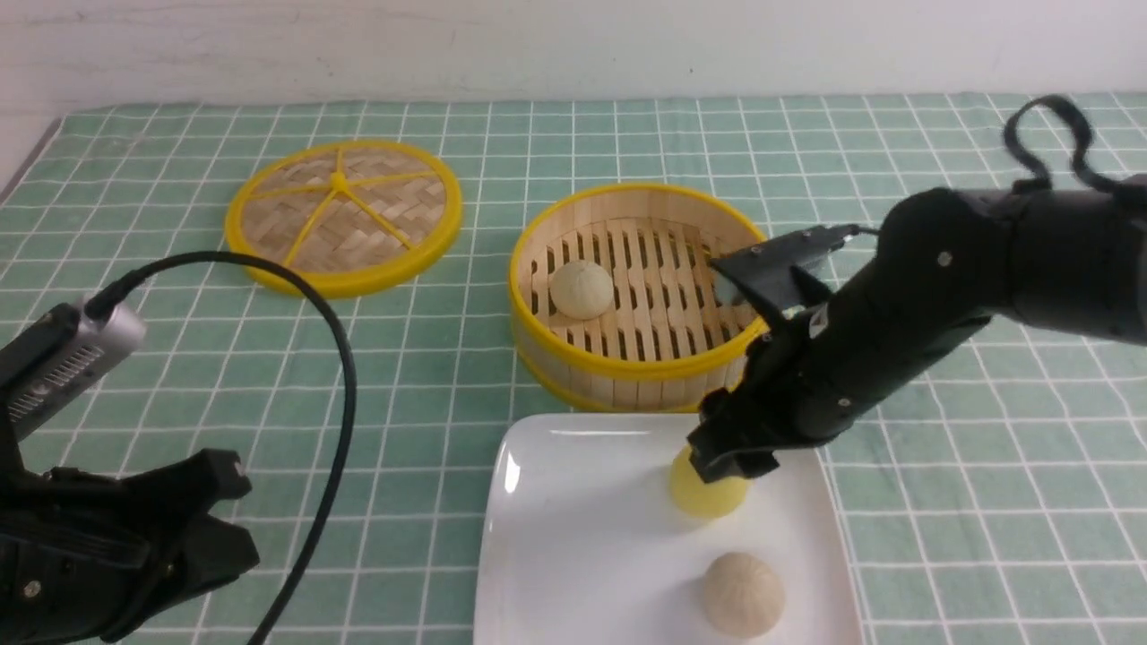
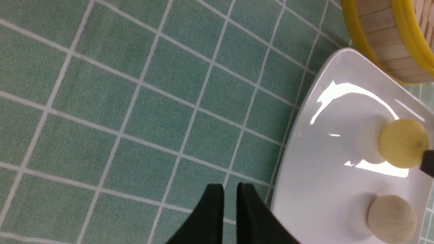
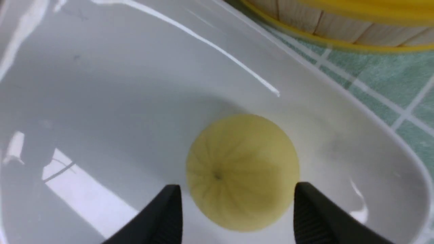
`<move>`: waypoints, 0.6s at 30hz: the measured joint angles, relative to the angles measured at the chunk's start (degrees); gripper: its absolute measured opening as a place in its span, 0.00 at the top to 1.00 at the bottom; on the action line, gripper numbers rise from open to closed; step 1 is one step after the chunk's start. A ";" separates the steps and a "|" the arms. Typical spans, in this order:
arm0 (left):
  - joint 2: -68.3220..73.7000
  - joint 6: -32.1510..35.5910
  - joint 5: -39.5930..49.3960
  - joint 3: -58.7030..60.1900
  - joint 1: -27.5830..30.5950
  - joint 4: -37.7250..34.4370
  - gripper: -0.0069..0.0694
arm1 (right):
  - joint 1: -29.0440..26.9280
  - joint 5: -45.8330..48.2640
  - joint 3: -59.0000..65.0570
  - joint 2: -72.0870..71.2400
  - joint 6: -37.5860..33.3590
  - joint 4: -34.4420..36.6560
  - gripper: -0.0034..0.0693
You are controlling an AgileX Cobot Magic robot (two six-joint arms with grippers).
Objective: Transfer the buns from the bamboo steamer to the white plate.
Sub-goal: 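Move the steamed bun from the bamboo steamer onto the white plate with the right gripper, then reach into the bamboo steamer and grasp a bun with the left gripper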
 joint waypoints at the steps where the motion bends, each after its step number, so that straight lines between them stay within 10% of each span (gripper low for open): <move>1: 0.00 0.00 -0.16 0.00 0.00 0.00 0.79 | -0.73 0.70 0.00 -2.04 0.00 0.00 0.35; 8: 0.00 0.05 -1.70 0.00 0.00 0.06 0.78 | -6.25 9.10 0.00 -22.77 0.00 -2.69 0.44; 18: 0.60 4.75 -10.53 -3.06 0.00 3.70 0.78 | -8.19 23.68 2.98 -49.71 0.00 -11.02 0.91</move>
